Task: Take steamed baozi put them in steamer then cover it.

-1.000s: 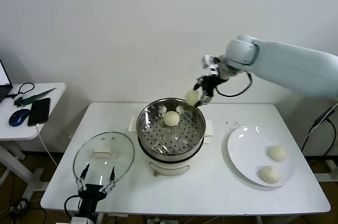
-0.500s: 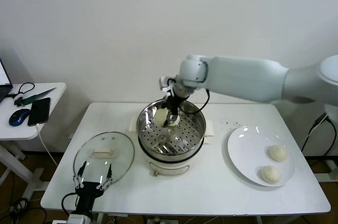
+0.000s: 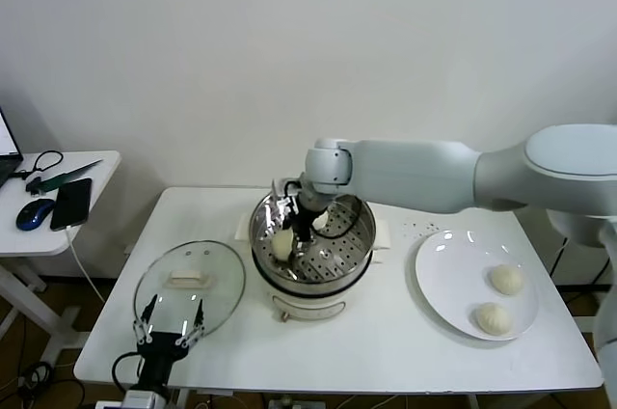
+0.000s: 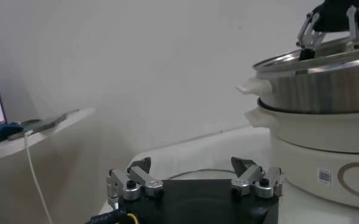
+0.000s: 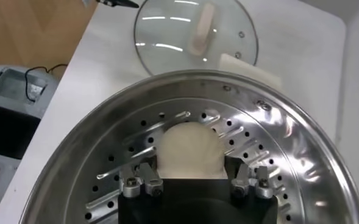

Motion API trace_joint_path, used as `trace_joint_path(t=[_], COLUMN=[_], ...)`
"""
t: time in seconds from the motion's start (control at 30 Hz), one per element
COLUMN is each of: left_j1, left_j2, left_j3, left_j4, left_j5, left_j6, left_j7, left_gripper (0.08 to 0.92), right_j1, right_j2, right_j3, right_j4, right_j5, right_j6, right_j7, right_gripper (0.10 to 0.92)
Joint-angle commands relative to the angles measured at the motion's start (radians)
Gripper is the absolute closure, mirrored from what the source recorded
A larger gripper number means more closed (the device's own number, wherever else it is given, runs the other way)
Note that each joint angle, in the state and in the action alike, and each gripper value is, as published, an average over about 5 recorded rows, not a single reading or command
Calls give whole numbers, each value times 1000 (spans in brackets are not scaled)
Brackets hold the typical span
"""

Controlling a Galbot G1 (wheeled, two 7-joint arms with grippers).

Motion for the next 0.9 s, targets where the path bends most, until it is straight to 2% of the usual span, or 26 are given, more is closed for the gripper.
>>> trace_joint_path(t=[0.03, 0.17, 0.33, 0.73, 0.9], left_j1=[-2, -8, -6, 3, 0], left_j2=[1, 0, -2, 5, 4], left_j3=[0, 2, 4, -4, -3], left_j4=[2, 5, 6, 1, 2], left_j5=[0, 2, 4, 1, 2], left_j6=[1, 3, 3, 3, 5], left_j7=[0, 0, -1, -3, -3], left_gripper=[177, 177, 177, 177, 177], right_j1=[-29, -21, 45, 295, 288], right_j2=[17, 1, -73, -446, -638], right_j3=[9, 22, 22, -13, -20], right_j4=[-9, -2, 49, 243, 329], right_j5=[-29, -46, -67, -106, -186], right_j6=[-5, -6, 31, 151, 160], right_j7=[7, 1, -44, -210, -222], right_gripper=[289, 225, 203, 203, 203])
